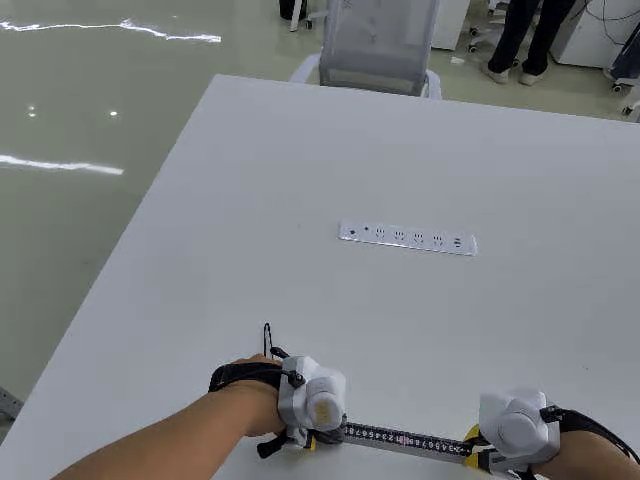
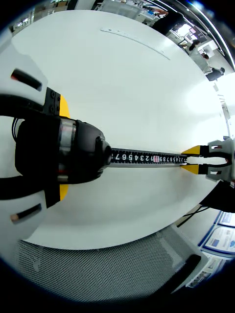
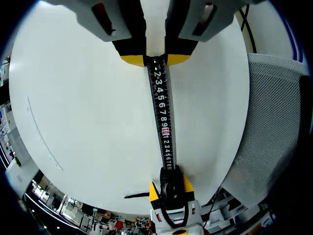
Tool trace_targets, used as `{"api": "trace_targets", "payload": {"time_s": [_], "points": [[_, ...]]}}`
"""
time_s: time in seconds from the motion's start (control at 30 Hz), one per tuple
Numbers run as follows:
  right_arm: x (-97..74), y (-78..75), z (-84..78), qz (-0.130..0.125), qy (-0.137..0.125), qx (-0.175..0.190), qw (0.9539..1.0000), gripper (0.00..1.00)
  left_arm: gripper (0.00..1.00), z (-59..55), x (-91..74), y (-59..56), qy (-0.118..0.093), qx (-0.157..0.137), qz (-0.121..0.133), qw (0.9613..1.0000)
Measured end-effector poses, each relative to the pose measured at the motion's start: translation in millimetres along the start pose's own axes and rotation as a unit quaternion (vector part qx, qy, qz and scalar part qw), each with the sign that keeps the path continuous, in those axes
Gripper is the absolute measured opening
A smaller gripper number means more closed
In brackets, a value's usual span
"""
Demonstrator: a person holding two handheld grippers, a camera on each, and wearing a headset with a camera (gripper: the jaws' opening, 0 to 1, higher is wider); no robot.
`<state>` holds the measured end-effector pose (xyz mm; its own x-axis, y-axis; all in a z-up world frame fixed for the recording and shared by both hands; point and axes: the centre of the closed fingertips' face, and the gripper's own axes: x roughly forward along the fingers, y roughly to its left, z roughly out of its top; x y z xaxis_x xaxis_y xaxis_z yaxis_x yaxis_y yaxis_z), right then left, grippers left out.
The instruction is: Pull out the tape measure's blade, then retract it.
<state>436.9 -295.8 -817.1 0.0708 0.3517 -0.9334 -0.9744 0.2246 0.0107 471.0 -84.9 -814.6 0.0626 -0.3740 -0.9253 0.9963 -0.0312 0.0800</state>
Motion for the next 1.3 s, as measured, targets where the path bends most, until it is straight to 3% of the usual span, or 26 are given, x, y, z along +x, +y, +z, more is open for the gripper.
{"api": "trace_targets", "payload": {"time_s": [1.3], "points": [[-7.0, -2.3, -18.4, -0.004, 0.008, 0.005, 0.9999, 0.12, 0.39, 0.7, 0.0, 0.1, 0.0, 0.004, 0.003, 1.0]]}}
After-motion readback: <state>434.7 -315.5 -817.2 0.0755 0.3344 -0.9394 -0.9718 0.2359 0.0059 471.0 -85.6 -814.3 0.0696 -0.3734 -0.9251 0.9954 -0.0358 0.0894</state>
